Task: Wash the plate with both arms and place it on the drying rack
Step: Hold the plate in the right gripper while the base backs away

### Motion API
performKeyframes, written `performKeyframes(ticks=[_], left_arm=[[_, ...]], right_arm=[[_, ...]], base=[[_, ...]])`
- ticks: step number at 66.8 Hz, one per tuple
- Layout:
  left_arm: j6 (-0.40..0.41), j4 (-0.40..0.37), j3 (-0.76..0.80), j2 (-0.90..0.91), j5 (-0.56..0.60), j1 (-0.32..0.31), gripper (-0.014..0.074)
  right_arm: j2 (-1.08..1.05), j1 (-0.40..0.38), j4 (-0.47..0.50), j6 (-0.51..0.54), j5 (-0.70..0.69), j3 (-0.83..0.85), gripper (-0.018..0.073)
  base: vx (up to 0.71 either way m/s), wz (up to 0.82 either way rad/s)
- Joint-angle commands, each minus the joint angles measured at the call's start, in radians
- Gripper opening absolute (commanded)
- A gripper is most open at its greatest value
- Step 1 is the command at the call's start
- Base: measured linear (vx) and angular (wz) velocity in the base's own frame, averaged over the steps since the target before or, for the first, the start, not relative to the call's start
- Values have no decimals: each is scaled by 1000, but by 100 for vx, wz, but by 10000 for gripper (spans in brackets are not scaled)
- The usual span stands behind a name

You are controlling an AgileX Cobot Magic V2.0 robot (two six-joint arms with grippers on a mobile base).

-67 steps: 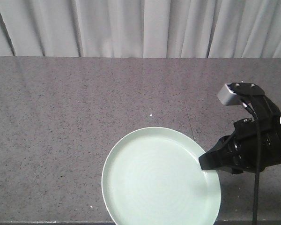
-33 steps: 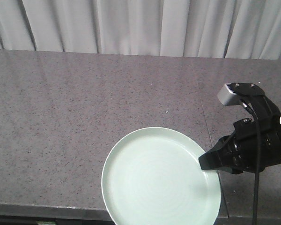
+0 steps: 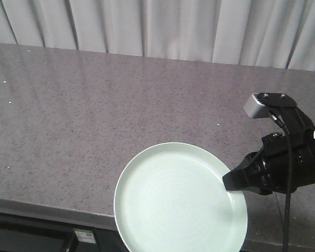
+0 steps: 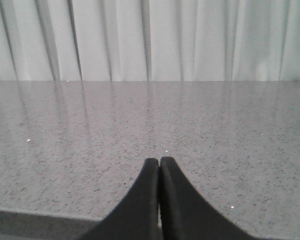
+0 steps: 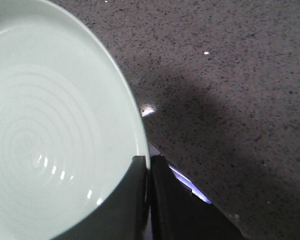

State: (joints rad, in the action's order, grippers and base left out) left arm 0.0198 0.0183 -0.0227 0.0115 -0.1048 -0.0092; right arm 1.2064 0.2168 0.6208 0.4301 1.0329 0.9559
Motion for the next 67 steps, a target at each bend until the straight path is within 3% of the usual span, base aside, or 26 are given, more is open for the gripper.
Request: performKeyframes(ticks=[1,67], left_arm=[[8,-10,27,13,77,-9,-6],[8,-10,27,13,77,-9,-6]], right_arm=[[-26,0,46,8,-17,24,-4],[-26,0,46,8,-17,26,-4]], base=[[-5,30],[-8,45]])
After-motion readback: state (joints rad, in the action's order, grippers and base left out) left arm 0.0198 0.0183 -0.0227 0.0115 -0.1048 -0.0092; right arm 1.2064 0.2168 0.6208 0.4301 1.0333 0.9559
